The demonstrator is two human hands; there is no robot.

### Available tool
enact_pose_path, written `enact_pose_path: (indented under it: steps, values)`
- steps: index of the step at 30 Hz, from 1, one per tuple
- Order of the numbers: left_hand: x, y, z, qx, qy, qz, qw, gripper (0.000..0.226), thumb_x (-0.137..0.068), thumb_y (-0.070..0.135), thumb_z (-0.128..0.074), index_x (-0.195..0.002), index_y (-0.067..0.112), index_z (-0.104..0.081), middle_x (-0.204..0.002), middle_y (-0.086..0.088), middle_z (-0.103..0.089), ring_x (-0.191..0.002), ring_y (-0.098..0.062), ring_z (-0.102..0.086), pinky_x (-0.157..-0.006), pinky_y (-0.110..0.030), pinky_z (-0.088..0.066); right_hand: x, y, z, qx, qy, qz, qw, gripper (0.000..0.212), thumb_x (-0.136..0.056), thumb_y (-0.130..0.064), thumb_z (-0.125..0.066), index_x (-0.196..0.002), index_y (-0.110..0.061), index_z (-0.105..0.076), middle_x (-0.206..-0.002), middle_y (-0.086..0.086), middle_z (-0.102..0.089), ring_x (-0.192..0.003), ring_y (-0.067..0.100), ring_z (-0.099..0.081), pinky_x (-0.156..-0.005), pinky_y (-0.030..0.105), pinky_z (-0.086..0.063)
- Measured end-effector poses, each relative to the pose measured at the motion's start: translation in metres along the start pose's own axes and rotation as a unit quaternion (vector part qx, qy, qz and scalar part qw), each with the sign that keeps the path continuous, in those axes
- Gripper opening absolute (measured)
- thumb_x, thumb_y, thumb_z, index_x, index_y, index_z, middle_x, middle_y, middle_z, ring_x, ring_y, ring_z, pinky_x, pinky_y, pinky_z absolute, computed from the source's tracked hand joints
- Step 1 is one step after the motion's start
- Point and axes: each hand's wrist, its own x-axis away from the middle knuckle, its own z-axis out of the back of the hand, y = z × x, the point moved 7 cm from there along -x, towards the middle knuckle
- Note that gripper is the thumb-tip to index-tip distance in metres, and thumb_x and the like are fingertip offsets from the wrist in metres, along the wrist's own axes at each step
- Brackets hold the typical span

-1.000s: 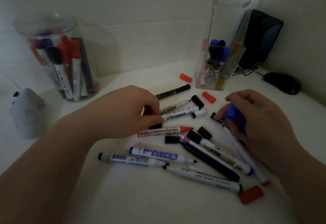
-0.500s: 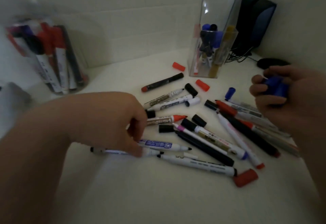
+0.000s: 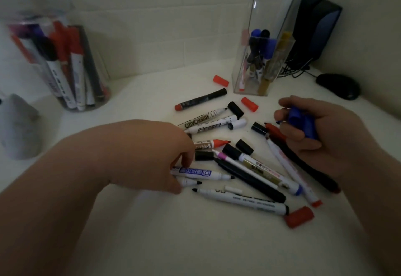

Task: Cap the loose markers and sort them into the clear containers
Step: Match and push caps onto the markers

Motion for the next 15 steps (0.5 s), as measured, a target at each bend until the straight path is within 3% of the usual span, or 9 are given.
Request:
enact_pose_path:
  steps: [4, 7, 10, 13, 15]
  values:
    - [-0.005, -0.003, -0.001, -0.050, 0.036, 0.007, 0.998, 0.037, -0.077, 0.066, -0.070, -0.075, 0.041, -0.043, -0.077, 0.013, -0.051, -0.074, -0.005, -0.052, -0.061, -0.017, -0.039, 0.000, 0.000, -0.001, -0.008, 0.004, 0.002, 1.000, 0.016, -0.100, -0.023, -0.049, -0.104, -0.009, -0.057, -0.078, 0.011, -0.063, -0.045, 0.012, -0.040, -0.030, 0.017, -0.028]
    - [-0.012, -0.013, 0.002, -0.054, 0.070, 0.035, 0.995, 0.048, -0.066, 0.078, -0.067, -0.083, 0.037, -0.051, -0.080, 0.013, -0.054, -0.073, -0.002, -0.052, -0.060, -0.020, -0.040, 0.000, -0.003, 0.001, -0.020, 0.009, 0.006, 1.000, 0.025, -0.102, -0.031, -0.047, -0.102, -0.007, -0.056, -0.072, 0.012, -0.061, -0.043, 0.014, -0.039, -0.028, 0.019, -0.028]
    - [-0.018, -0.013, 0.002, -0.048, 0.055, 0.053, 0.996, 0.051, -0.064, 0.079, -0.069, -0.082, 0.035, -0.050, -0.081, 0.012, -0.055, -0.073, -0.003, -0.051, -0.059, -0.019, -0.038, 0.002, -0.005, 0.000, -0.040, -0.009, -0.011, 0.999, 0.028, -0.103, -0.034, -0.042, -0.090, -0.011, -0.051, -0.057, 0.005, -0.043, -0.039, 0.013, -0.032, -0.028, 0.019, -0.025]
    - [-0.020, -0.015, 0.005, -0.047, 0.087, 0.047, 0.994, 0.052, -0.061, 0.081, -0.068, -0.078, 0.035, -0.052, -0.077, 0.013, -0.057, -0.071, 0.000, -0.051, -0.058, -0.017, -0.037, 0.001, 0.001, -0.003, -0.093, -0.032, -0.057, 0.993, 0.032, -0.103, -0.037, -0.041, -0.081, -0.014, -0.044, -0.056, -0.001, -0.033, -0.038, 0.009, -0.029, -0.028, 0.018, -0.023]
    - [-0.021, -0.018, 0.008, -0.026, 0.118, 0.022, 0.992, 0.058, -0.054, 0.090, -0.060, -0.077, 0.037, -0.056, -0.083, 0.030, -0.057, -0.073, 0.007, -0.052, -0.056, -0.016, -0.036, -0.001, 0.004, -0.002, -0.103, -0.034, -0.075, 0.991, 0.032, -0.102, -0.038, -0.044, -0.081, -0.013, -0.041, -0.059, -0.002, -0.035, -0.041, 0.008, -0.030, -0.029, 0.017, -0.025]
